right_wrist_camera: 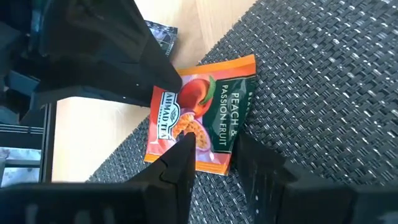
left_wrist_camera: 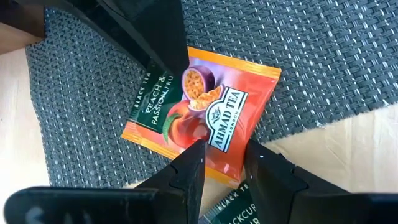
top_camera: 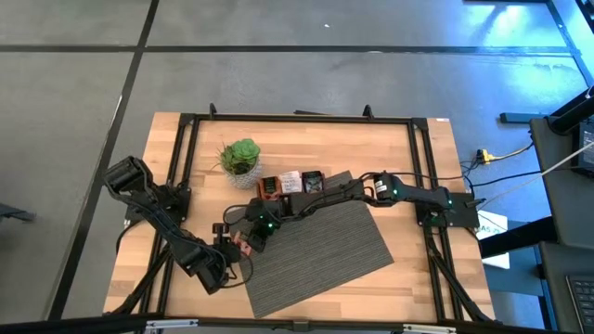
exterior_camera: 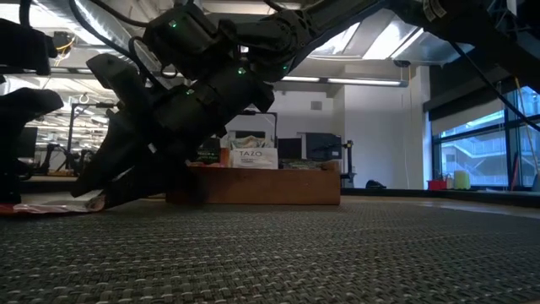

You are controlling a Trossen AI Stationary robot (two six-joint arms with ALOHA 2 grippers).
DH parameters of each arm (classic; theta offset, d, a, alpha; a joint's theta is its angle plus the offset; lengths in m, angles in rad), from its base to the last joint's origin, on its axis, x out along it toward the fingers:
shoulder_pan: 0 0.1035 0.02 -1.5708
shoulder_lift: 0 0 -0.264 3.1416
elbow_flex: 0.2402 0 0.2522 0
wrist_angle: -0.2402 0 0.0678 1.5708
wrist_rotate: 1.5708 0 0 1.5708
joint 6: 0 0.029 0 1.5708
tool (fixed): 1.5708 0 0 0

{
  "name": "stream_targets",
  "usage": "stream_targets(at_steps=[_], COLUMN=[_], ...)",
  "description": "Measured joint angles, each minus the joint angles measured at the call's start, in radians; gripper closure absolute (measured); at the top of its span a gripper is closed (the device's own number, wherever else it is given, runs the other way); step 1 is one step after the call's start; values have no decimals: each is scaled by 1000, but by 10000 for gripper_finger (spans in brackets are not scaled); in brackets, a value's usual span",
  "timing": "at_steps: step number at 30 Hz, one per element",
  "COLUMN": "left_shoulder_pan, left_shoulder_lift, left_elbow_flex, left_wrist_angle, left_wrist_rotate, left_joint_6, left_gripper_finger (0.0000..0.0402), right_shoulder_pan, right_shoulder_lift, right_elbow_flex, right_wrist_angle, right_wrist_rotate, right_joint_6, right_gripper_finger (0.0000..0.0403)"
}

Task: Pick & Place Tea
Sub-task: Put the orange tea bag into the left slot of the wooden organizer

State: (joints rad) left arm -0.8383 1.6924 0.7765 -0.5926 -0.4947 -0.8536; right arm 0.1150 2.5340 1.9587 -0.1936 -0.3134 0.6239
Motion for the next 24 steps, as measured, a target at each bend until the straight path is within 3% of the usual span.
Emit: stream_targets(at_steps=[6,15,24], left_shoulder_pan=[1,1,-19], left_shoulder_lift=[0,-1,-180], left_elbow_flex=[0,0,-6], left_wrist_angle=[0,1,-18], left_wrist_rotate=[1,0,-1], left_joint_6=[1,2,2], left_gripper_finger=[292,292,292], right_shoulder_pan=[-1,-1,1], right_shoulder_lift=[0,0,9], right_elbow_flex=[1,0,114], right_wrist_angle=[-31,-46,-140], right_wrist_rotate=[28,59,69], right_joint_6=[-3,-110,-237], right_gripper_finger=[308,395,399])
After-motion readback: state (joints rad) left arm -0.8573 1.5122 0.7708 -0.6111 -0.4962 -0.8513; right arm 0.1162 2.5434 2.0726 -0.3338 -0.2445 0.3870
